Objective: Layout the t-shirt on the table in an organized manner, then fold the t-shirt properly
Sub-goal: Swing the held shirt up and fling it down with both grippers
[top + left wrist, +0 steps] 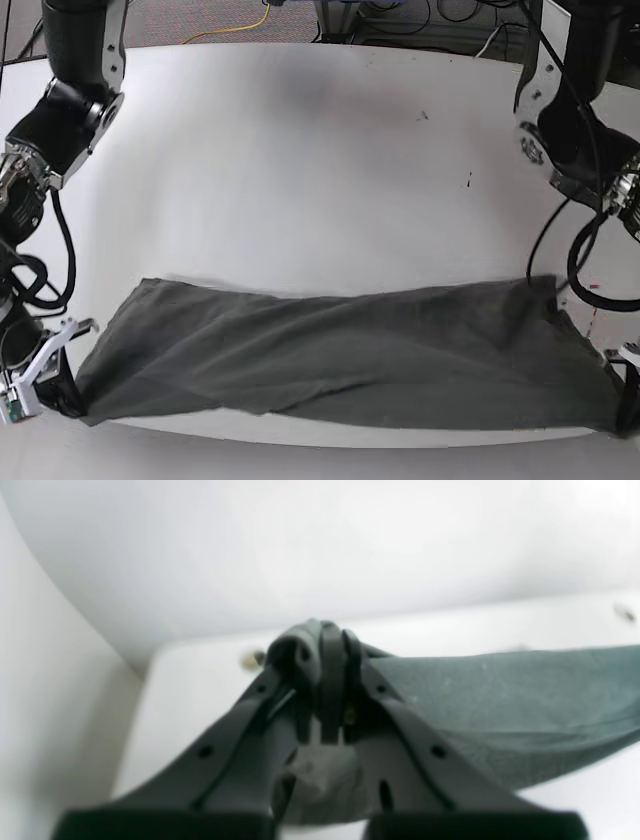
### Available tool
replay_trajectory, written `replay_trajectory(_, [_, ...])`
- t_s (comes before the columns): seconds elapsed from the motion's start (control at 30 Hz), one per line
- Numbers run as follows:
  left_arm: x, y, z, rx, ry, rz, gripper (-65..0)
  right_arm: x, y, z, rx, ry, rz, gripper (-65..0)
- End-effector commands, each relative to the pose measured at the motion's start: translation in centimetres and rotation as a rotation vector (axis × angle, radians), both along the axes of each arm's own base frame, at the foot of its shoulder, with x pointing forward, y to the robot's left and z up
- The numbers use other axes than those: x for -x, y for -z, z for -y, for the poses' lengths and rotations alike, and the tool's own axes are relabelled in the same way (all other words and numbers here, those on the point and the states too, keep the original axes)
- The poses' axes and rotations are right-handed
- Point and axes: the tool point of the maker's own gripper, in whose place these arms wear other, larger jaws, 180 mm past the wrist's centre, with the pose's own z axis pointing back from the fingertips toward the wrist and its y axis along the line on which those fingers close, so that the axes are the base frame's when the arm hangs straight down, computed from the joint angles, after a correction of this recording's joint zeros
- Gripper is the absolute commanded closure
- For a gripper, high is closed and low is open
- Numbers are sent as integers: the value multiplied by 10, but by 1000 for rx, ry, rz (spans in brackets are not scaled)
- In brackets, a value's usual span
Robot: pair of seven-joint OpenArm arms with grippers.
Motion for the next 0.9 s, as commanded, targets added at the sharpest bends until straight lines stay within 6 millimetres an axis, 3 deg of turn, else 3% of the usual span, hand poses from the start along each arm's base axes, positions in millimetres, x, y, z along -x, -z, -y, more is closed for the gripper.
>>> replay_trajectory(0.0, [3, -51, 0, -9, 2, 135, 0, -11, -41, 5, 4, -11, 81, 0])
replay_trajectory(0.3, [-3, -137, -2, -24, -17, 278, 0, -44, -123, 10, -14, -38, 155, 0])
replay_trajectory(0.53, [-13, -182, -2, 5, 7, 318, 0, -57, -187, 3, -1, -74, 219, 0])
replay_trajectory(0.63, [-18, -195, 3, 29, 32, 329, 0, -72, -174, -2, 11, -94, 167, 0])
replay_trajectory(0.87, [-51, -169, 15, 48, 71, 197, 0, -90, -142, -2, 29, -97, 60, 0])
